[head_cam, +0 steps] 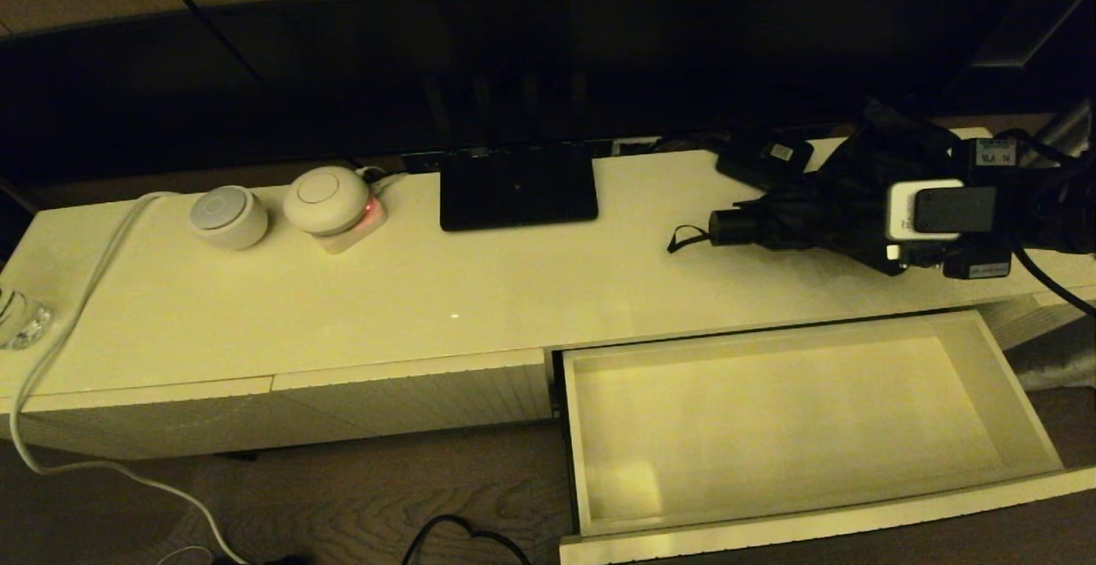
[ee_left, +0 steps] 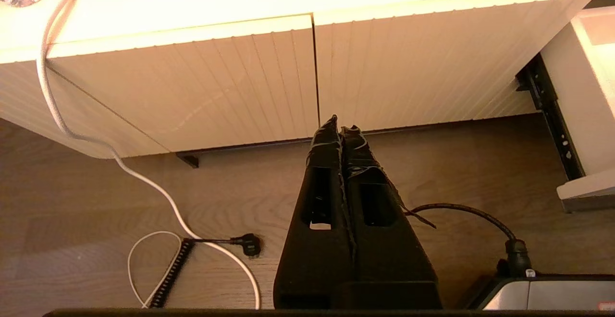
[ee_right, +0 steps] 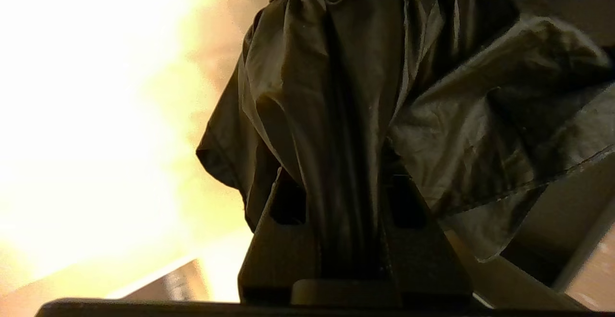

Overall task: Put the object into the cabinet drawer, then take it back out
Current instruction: Take the umbrella out of the drawer and put it on the table

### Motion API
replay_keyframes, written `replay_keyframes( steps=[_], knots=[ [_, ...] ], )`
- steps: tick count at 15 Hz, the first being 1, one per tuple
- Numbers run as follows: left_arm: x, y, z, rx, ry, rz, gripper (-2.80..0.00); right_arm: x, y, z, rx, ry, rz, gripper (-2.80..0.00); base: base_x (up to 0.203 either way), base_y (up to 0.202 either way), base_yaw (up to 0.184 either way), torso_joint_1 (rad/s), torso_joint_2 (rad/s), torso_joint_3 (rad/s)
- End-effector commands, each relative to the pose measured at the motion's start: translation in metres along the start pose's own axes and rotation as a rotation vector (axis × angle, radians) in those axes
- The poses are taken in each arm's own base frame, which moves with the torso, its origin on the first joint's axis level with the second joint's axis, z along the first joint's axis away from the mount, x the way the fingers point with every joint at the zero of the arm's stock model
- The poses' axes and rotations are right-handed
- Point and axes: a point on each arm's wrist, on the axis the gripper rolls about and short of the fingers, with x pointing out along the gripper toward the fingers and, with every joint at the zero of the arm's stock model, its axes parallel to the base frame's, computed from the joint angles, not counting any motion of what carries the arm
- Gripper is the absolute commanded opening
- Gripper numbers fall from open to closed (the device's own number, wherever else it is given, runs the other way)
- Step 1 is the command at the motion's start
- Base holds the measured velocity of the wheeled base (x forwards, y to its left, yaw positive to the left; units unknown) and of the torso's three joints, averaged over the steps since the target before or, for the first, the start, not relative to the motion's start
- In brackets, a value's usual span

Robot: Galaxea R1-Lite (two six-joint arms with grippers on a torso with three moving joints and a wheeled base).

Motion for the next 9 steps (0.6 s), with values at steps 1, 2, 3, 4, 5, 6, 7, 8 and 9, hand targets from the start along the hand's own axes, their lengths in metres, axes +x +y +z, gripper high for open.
replay_keyframes(
  steps=[1,2,3,4,5,6,7,8,9],
  knots=[
    [0.0,0.0,-0.001,0.0,0.003,0.001,-2.8,0.029,0.01,-0.004,-0.004,0.013,0.036,-2.8,0.0,0.0,0.0,0.0,0.0,0.0],
    [0.0,0.0,-0.001,0.0,0.003,0.001,-2.8,0.032,0.013,-0.005,-0.003,0.017,0.046,-2.8,0.0,0.0,0.0,0.0,0.0,0.0],
    [0.0,0.0,-0.001,0.0,0.003,0.001,-2.8,0.034,0.015,-0.005,-0.002,0.019,0.054,-2.8,0.0,0.0,0.0,0.0,0.0,0.0],
    [0.0,0.0,-0.001,0.0,0.003,0.001,-2.8,0.034,0.016,-0.005,-0.002,0.018,0.054,-2.8,0.0,0.0,0.0,0.0,0.0,0.0],
    [0.0,0.0,-0.001,0.0,0.003,0.001,-2.8,0.034,0.016,-0.005,-0.003,0.017,0.043,-2.8,0.0,0.0,0.0,0.0,0.0,0.0],
    [0.0,0.0,-0.001,0.0,0.003,0.001,-2.8,0.035,0.018,-0.006,-0.002,0.021,0.042,-2.8,0.0,0.0,0.0,0.0,0.0,0.0],
    [0.0,0.0,-0.001,0.0,0.003,0.001,-2.8,0.035,0.02,-0.008,-0.002,0.024,0.039,-2.8,0.0,0.0,0.0,0.0,0.0,0.0],
    [0.0,0.0,-0.001,0.0,0.003,0.001,-2.8,0.036,0.022,-0.008,-0.001,0.026,0.032,-2.8,0.0,0.0,0.0,0.0,0.0,0.0],
    [0.0,0.0,-0.001,0.0,0.003,0.001,-2.8,0.035,0.022,-0.008,0.001,0.026,0.019,-2.8,0.0,0.0,0.0,0.0,0.0,0.0]
  ],
)
